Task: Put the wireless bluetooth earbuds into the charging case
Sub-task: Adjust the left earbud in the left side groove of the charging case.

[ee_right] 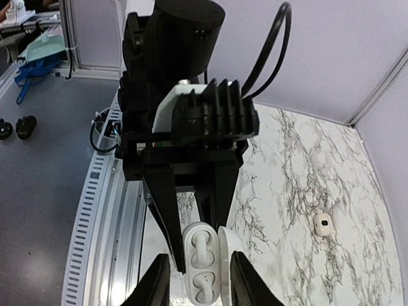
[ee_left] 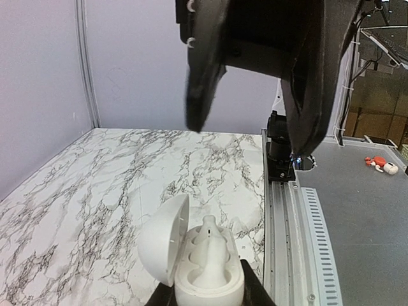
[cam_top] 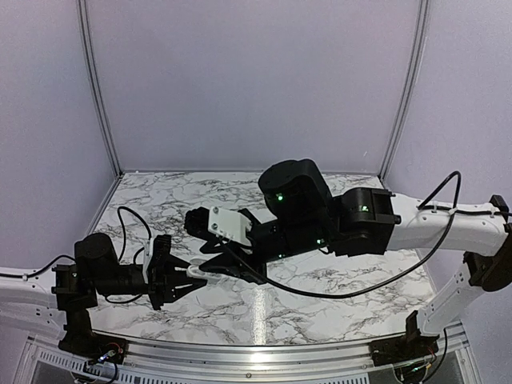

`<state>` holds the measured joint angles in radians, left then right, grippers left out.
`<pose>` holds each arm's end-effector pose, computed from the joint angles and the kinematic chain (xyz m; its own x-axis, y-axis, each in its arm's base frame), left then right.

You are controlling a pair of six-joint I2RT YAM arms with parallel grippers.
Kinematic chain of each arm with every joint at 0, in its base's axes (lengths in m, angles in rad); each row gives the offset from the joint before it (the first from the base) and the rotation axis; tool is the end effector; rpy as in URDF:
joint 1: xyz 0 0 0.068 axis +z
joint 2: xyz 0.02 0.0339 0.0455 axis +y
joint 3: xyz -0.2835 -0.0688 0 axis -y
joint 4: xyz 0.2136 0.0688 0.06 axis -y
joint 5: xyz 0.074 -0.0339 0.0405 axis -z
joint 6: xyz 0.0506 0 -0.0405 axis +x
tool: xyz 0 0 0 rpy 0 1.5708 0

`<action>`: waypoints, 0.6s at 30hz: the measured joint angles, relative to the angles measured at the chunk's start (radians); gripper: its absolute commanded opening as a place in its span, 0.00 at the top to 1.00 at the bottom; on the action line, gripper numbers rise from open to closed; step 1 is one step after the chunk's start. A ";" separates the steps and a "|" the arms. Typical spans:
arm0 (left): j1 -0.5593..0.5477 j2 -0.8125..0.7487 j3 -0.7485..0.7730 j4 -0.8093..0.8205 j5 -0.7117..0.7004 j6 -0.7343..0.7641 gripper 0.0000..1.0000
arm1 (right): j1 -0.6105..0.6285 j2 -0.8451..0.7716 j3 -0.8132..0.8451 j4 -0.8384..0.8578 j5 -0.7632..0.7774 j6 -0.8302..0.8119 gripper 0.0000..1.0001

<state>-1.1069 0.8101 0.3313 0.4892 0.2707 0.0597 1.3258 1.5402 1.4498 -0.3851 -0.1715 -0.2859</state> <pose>0.0615 -0.1532 0.2750 0.0632 0.0022 -0.9980 0.9794 0.1922 0.0624 0.0740 0.3315 0.3806 0.1734 -0.4520 -0.8750 -0.9837 -0.0372 -0.1758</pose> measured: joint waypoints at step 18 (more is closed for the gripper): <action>0.000 0.058 0.055 -0.061 -0.011 -0.023 1.00 | 0.065 0.111 0.111 -0.190 0.249 -0.066 0.81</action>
<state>-1.1069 0.8684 0.3862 0.4278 0.2596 0.0368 1.3907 1.6516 1.5604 -0.5751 0.0780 -0.3523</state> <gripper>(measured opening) 0.251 0.190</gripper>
